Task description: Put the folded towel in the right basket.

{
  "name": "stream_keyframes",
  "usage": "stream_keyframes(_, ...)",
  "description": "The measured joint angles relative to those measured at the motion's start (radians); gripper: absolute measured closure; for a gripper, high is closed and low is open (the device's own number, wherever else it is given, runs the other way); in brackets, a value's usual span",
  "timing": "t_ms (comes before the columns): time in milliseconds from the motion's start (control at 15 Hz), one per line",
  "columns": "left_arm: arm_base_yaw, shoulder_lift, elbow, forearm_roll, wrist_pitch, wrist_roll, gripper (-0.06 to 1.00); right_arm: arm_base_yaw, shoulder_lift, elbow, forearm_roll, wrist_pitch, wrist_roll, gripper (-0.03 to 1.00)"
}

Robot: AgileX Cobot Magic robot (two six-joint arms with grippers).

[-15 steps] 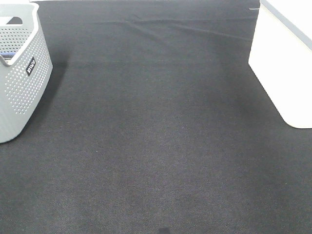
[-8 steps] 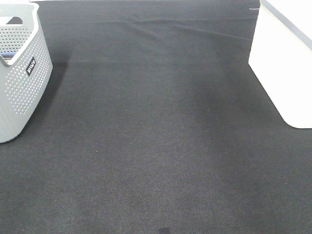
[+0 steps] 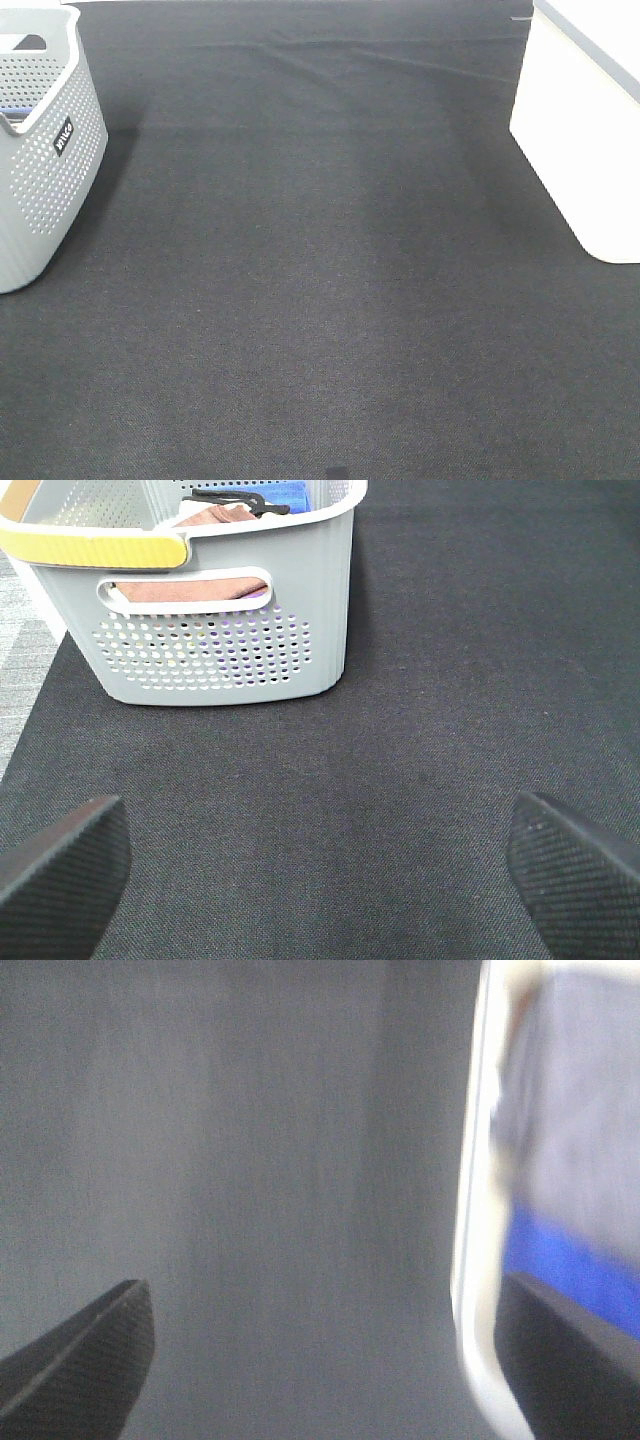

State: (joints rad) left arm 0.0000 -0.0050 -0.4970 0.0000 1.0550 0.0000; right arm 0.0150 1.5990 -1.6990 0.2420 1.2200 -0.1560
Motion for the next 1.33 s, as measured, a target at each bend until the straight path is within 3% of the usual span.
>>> stream_keyframes(267, 0.000, 0.000, 0.000, 0.000, 0.000, 0.000, -0.03, 0.000, -0.371, 0.487, -0.074, 0.000, 0.000, 0.10)
stream_keyframes(667, 0.000, 0.000, 0.000, 0.000, 0.000, 0.000, -0.03, 0.000, -0.904, 1.024, -0.108, 0.001, 0.026, 0.10)
stream_keyframes(800, 0.000, 0.000, 0.000, 0.000, 0.000, 0.000, -0.03, 0.000, -1.072, 1.120, -0.135, -0.013, 0.026, 0.10)
stream_keyframes(1333, 0.000, 0.000, 0.000, 0.000, 0.000, 0.000, -0.03, 0.000, -1.501, 1.153, -0.154, -0.066, 0.017, 0.10)
